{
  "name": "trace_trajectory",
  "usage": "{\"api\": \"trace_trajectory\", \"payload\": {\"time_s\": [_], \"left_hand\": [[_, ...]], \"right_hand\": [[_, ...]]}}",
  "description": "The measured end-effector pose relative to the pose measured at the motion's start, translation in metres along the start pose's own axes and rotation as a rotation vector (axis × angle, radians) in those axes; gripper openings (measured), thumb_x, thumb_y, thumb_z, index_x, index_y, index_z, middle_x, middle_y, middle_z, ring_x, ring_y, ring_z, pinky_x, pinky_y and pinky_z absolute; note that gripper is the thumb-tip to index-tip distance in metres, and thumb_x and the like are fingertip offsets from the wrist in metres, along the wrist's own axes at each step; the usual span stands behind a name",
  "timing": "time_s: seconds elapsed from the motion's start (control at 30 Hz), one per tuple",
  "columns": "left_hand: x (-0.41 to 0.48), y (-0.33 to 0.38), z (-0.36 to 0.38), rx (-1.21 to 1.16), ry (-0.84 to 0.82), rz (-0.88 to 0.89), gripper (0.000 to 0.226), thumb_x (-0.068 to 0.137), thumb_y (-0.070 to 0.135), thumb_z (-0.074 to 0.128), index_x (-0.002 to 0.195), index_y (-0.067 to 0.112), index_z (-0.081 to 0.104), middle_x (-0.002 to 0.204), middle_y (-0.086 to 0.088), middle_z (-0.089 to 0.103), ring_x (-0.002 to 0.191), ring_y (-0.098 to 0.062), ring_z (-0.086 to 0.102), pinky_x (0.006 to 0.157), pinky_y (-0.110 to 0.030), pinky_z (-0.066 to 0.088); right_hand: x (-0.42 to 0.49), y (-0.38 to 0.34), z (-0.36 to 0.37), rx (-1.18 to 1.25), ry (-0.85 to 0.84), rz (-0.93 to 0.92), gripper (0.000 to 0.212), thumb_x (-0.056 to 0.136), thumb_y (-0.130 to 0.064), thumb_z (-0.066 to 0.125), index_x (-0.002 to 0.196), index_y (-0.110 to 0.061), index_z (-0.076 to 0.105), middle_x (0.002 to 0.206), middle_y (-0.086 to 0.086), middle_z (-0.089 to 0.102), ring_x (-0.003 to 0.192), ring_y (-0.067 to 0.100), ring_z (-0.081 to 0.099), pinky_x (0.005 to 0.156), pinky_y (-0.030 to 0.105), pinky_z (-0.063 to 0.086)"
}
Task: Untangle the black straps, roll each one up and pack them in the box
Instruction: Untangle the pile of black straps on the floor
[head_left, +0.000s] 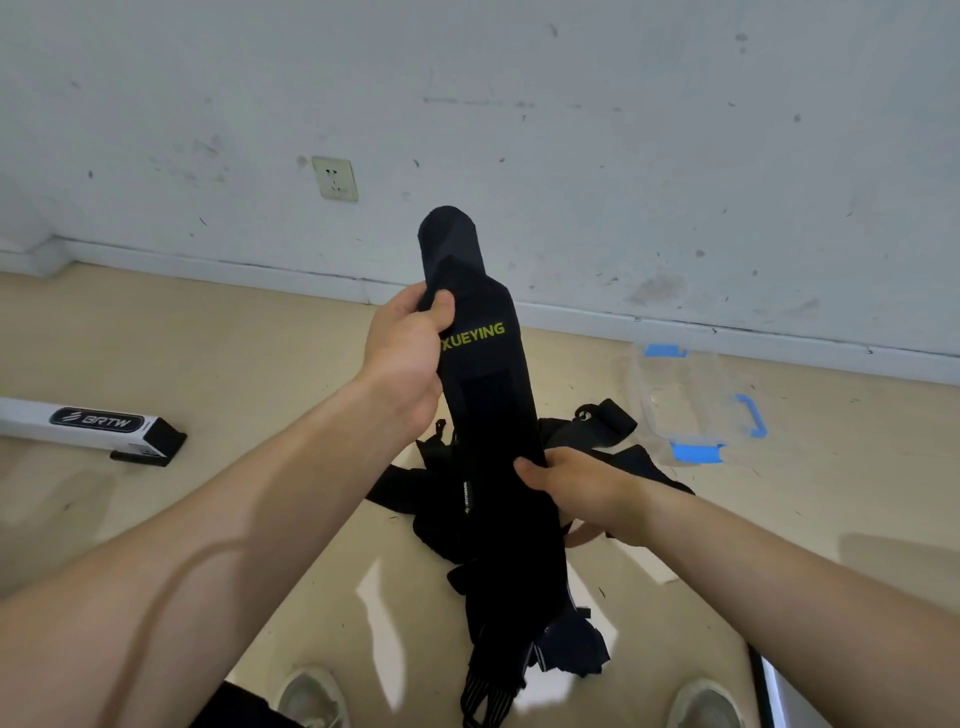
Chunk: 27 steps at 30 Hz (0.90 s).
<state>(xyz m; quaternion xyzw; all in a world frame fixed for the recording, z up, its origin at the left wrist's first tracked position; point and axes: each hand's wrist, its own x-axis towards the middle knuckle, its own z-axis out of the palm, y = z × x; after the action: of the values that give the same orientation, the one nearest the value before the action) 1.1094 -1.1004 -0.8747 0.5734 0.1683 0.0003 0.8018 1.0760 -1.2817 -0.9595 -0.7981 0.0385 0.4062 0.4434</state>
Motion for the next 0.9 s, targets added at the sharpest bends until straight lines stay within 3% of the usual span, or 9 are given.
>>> {"api": "trace_trajectory", "payload": {"time_s": [0.1, 0.17, 0.2, 0.27, 0.37, 0.5, 0.67, 0.8, 0.9], "left_hand": [[-0.005, -0.004, 0.003, 0.020, -0.062, -0.026, 0.024, 0.108, 0.012, 0.049, 0.122, 0.006, 0.068, 0.115, -0.013, 0.076, 0.107, -0.030, 0.074, 0.092, -0.046, 0.060], [-0.007, -0.006, 0.006, 0.037, -0.117, -0.032, 0.026, 0.109, 0.012, 0.048, 0.124, 0.003, 0.067, 0.115, -0.014, 0.076, 0.107, -0.032, 0.073, 0.091, -0.044, 0.060], [-0.007, -0.006, 0.007, 0.048, -0.136, -0.025, 0.026, 0.109, 0.012, 0.048, 0.123, 0.002, 0.067, 0.114, -0.015, 0.075, 0.106, -0.032, 0.073, 0.090, -0.044, 0.060], [-0.008, -0.007, 0.009, 0.059, -0.164, -0.008, 0.026, 0.108, 0.012, 0.048, 0.124, 0.001, 0.066, 0.115, -0.018, 0.075, 0.106, -0.035, 0.073, 0.091, -0.046, 0.060], [-0.012, -0.008, 0.012, 0.045, -0.197, 0.011, 0.028, 0.109, 0.012, 0.047, 0.128, -0.001, 0.064, 0.120, -0.021, 0.073, 0.109, -0.037, 0.072, 0.093, -0.046, 0.061], [-0.013, -0.006, 0.014, 0.022, -0.194, 0.104, 0.032, 0.107, 0.016, 0.053, 0.131, -0.003, 0.062, 0.122, -0.020, 0.072, 0.112, -0.032, 0.072, 0.099, -0.043, 0.058], [-0.031, -0.024, -0.002, 0.335, -0.297, 0.116, 0.042, 0.102, 0.041, 0.060, 0.128, 0.008, 0.065, 0.116, -0.012, 0.075, 0.107, -0.026, 0.074, 0.093, -0.038, 0.060], [-0.045, -0.050, -0.024, 0.563, -0.315, 0.086, 0.020, 0.101, 0.035, 0.064, 0.117, 0.023, 0.069, 0.106, 0.003, 0.078, 0.101, -0.018, 0.074, 0.089, -0.034, 0.059], [-0.053, -0.073, -0.054, 0.678, -0.347, -0.009, 0.020, 0.105, 0.025, 0.059, 0.121, 0.022, 0.070, 0.113, 0.006, 0.077, 0.108, -0.014, 0.072, 0.099, -0.037, 0.055]], "right_hand": [[0.007, -0.005, -0.004, -0.172, 0.072, -0.020, 0.065, 0.086, -0.052, 0.068, 0.140, -0.021, 0.050, 0.128, 0.003, 0.064, 0.114, 0.022, 0.063, 0.091, 0.038, 0.055], [0.006, -0.015, -0.012, -0.119, 0.198, -0.196, 0.086, 0.060, -0.056, 0.084, 0.136, -0.032, 0.052, 0.129, 0.000, 0.061, 0.116, 0.016, 0.061, 0.100, 0.037, 0.053], [0.002, -0.023, -0.016, -0.038, 0.253, -0.315, 0.078, 0.061, -0.050, 0.089, 0.130, -0.037, 0.055, 0.124, -0.003, 0.064, 0.113, 0.008, 0.063, 0.098, 0.030, 0.053], [-0.014, -0.042, -0.024, 0.105, 0.292, -0.505, 0.048, 0.080, -0.033, 0.084, 0.122, -0.035, 0.061, 0.114, -0.010, 0.071, 0.103, -0.002, 0.066, 0.091, 0.019, 0.052], [-0.027, -0.058, -0.024, 0.221, 0.303, -0.669, 0.019, 0.101, -0.026, 0.060, 0.119, -0.022, 0.067, 0.111, -0.003, 0.076, 0.102, 0.008, 0.071, 0.090, 0.023, 0.055], [-0.017, -0.067, -0.011, 0.394, 0.486, -0.671, 0.019, 0.106, -0.025, 0.053, 0.119, -0.023, 0.066, 0.109, -0.003, 0.076, 0.101, 0.010, 0.072, 0.092, 0.035, 0.057], [-0.023, -0.099, -0.019, 0.677, 0.471, -0.695, 0.024, 0.106, -0.022, 0.050, 0.127, -0.019, 0.063, 0.115, 0.000, 0.074, 0.107, 0.018, 0.071, 0.097, 0.043, 0.057], [-0.025, -0.111, -0.025, 0.817, 0.453, -0.666, 0.022, 0.106, -0.023, 0.050, 0.123, -0.019, 0.064, 0.115, 0.002, 0.074, 0.107, 0.021, 0.071, 0.098, 0.046, 0.057], [-0.017, -0.114, -0.022, 0.883, 0.445, -0.629, 0.019, 0.105, -0.026, 0.054, 0.118, -0.019, 0.065, 0.115, 0.005, 0.074, 0.107, 0.025, 0.071, 0.095, 0.050, 0.058]]}}
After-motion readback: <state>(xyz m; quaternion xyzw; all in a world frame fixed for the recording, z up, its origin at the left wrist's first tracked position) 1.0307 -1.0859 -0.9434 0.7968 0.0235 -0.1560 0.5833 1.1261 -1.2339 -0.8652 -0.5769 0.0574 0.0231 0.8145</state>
